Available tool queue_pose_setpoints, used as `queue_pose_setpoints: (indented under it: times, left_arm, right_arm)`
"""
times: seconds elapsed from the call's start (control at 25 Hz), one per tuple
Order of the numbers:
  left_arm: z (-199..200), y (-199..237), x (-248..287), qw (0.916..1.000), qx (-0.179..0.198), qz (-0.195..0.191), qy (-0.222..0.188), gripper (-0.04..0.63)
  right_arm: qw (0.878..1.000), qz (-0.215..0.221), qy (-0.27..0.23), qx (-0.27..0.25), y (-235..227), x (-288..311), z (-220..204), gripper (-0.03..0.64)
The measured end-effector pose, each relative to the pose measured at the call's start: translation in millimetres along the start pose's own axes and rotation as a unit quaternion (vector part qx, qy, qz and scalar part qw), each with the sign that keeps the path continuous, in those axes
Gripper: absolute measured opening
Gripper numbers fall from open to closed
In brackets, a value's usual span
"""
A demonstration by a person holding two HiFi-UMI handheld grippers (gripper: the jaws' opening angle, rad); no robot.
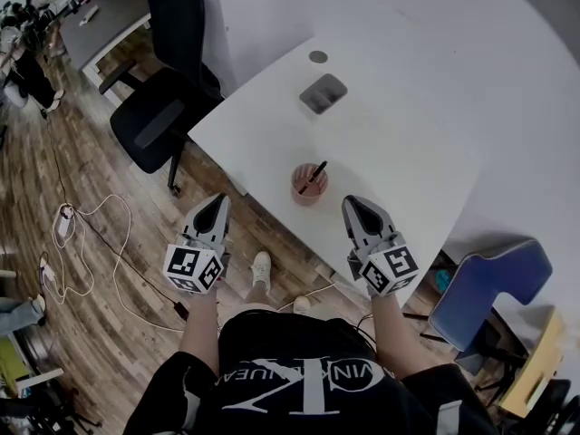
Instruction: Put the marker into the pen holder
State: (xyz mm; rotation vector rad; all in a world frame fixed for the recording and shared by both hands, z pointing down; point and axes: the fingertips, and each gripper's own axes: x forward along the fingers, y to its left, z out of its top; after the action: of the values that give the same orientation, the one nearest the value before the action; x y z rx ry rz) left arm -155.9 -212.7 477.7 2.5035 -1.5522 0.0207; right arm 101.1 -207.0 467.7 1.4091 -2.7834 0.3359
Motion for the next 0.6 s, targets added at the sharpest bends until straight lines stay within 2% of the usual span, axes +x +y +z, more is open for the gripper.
queue_pose_setpoints:
  times: [0.6]
  left_arm:
    - [19.2,-10.9,-37.8,0.9992,0.013,0.027,-0.027,0.017]
  right_arm:
    - [1.0,0.011,-0.014,-0.005,10.1,-22.8,10.4,0.028]
